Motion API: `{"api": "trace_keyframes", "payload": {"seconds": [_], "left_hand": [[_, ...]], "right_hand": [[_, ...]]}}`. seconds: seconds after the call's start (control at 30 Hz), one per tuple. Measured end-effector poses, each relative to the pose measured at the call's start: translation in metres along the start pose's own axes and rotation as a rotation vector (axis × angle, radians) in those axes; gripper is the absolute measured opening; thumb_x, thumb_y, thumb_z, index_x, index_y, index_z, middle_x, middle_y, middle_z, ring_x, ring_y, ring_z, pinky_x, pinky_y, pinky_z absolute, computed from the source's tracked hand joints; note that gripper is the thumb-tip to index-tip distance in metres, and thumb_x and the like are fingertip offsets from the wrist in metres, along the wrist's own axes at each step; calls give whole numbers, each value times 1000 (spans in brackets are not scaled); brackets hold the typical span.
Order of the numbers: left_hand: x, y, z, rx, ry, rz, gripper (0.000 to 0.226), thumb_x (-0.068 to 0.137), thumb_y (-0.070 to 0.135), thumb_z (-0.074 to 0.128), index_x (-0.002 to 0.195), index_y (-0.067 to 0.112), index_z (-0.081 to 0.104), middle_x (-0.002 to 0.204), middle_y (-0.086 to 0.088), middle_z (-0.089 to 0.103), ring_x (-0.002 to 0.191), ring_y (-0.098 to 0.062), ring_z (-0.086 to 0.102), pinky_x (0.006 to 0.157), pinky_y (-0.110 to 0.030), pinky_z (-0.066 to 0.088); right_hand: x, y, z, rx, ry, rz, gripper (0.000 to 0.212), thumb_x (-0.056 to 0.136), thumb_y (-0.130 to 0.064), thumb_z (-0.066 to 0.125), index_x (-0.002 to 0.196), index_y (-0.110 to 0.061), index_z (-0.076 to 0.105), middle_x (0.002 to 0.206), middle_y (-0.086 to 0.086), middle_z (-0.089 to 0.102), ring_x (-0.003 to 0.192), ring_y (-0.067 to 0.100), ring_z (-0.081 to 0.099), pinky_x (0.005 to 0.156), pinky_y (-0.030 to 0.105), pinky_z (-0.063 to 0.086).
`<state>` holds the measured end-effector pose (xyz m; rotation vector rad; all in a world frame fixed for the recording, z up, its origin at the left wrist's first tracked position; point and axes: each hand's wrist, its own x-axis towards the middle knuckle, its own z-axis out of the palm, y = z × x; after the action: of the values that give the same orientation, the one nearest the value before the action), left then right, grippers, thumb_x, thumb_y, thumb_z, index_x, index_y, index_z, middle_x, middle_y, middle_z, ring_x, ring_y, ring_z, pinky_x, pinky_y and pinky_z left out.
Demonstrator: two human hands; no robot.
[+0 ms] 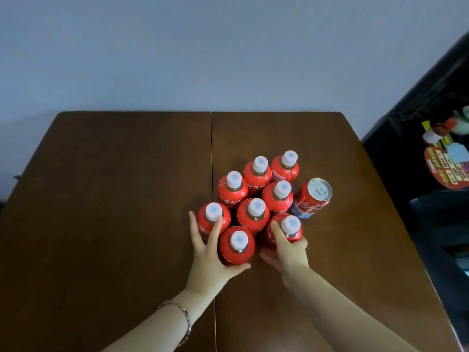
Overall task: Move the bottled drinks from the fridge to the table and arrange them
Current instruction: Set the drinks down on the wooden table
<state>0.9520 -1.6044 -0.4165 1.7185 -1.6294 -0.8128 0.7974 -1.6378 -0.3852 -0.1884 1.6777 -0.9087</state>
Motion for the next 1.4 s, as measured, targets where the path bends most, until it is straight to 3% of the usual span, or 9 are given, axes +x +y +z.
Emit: {"api": "trace_keyframes", "payload": {"seconds": [0.2, 0.37, 0.43, 0.53, 0.6, 0.67, 0.83, 1.1, 1.4], "left_hand": [[0, 10, 0, -180, -16, -193, 137, 54, 19, 91, 131, 44, -20, 153, 11, -22, 131, 3, -2, 101, -16, 17], [6, 20, -5, 16, -78, -251, 142, 55, 29, 90, 147, 17, -17, 154, -5, -25, 144, -19, -6, 114, -30, 12], [1, 39, -8, 248, 2, -132, 131, 59, 38, 86, 149, 13, -5, 156, -14, -11, 144, -36, -2, 114, -42, 13], [-2, 77, -13, 288, 135, 228, 89, 70, 32, 80, 140, 14, 28, 145, -9, 23, 136, -32, 28, 103, -40, 32], [0, 111, -15, 232, -81, 312, 46, 83, 23, 68, 124, 16, 50, 127, -5, 46, 122, -21, 46, 98, -27, 41], [-3, 148, -9, 250, -398, 291, 19, 91, 22, 55, 109, 18, 58, 103, 1, 61, 100, -17, 59, 86, -30, 51], [-45, 232, 46, 667, -913, 342, 24, 89, 37, 54, 107, 21, 56, 103, 0, 61, 93, -20, 60, 81, -34, 51], [-215, 391, 162, 582, -976, 687, 10, 91, 31, 51, 89, 21, 54, 97, -2, 60, 91, -19, 58, 72, -28, 44], [-485, 561, 288, 471, -1189, 1149, 20, 91, 32, 52, 100, 15, 60, 101, -4, 61, 87, -18, 58, 70, -28, 45]], "right_hand": [[17, -3, 2, 99, -68, 58, 60, 75, 3, 66, 129, -3, 41, 124, 19, 54, 103, 29, 62, 67, 32, 57], [4, -11, -25, -535, -138, 82, 28, 80, 8, 53, 108, 5, 54, 85, 14, 57, 67, 22, 59, 68, 34, 55], [-6, -16, -41, -752, -153, 27, 34, 84, 5, 49, 117, 2, 54, 72, 9, 53, 58, 19, 53, 56, 27, 49], [-24, -26, -60, -887, -174, -99, 42, 84, 0, 48, 125, -6, 53, 79, 8, 58, 59, 17, 54, 49, 22, 45], [-35, -33, -79, -901, -146, -183, 42, 84, -4, 51, 126, -8, 53, 102, 12, 64, 71, 20, 59, 54, 23, 47], [-52, -43, -109, -906, -94, -263, 39, 85, -8, 53, 124, -10, 55, 116, 11, 63, 83, 19, 61, 62, 22, 48], [-108, -44, -220, -922, 86, -404, 35, 91, -13, 50, 125, -18, 56, 127, 3, 55, 115, 19, 54, 88, 24, 47], [-233, 21, -476, -890, 378, -301, 27, 88, -20, 56, 114, -19, 62, 114, 3, 63, 105, 21, 60, 87, 27, 50], [-411, 143, -732, -720, 863, -78, 32, 90, -20, 50, 120, -18, 60, 125, 4, 60, 112, 24, 57, 93, 28, 44]]}}
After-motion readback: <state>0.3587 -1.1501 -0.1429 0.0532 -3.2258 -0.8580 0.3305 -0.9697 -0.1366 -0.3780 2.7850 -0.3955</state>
